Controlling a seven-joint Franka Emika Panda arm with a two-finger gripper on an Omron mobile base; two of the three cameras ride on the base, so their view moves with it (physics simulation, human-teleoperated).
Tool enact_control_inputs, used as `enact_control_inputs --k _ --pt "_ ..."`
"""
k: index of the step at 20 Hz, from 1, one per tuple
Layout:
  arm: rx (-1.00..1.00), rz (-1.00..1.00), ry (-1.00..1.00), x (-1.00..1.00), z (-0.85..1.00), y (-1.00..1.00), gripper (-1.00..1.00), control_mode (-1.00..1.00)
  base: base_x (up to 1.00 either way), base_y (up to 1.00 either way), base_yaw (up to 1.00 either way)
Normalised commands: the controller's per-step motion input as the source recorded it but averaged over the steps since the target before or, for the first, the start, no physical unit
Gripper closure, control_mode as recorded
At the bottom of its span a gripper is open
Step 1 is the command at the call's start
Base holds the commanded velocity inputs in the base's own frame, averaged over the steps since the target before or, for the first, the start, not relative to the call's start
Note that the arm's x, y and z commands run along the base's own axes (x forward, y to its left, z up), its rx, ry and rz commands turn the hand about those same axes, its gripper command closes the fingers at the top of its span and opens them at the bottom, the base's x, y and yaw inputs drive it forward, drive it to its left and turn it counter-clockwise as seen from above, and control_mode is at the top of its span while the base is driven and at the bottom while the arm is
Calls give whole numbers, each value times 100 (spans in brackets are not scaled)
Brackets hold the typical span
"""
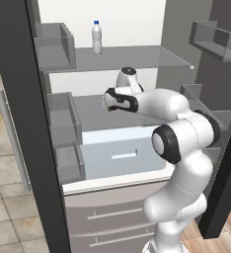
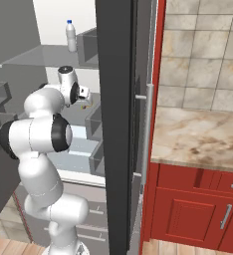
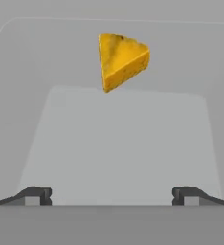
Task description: Pick the cheese from the fridge and the cheese grater from the cabinet and place them next to the salad bowl.
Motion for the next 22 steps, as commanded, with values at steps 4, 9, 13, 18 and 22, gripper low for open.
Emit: enact_control_inputs --k 4,9,13,18,22 --pt "0 -1 -5 9 -17 0 -100 -100 0 0 0" --pt "0 -1 -6 23 0 5 -100 -100 0 0 0" --pt "0 -3 -1 27 0 12 -100 -100 0 0 0" --pt "0 -3 0 13 4 6 -100 -100 0 0 0" --pt "0 -1 0 8 4 2 -100 -100 0 0 0"
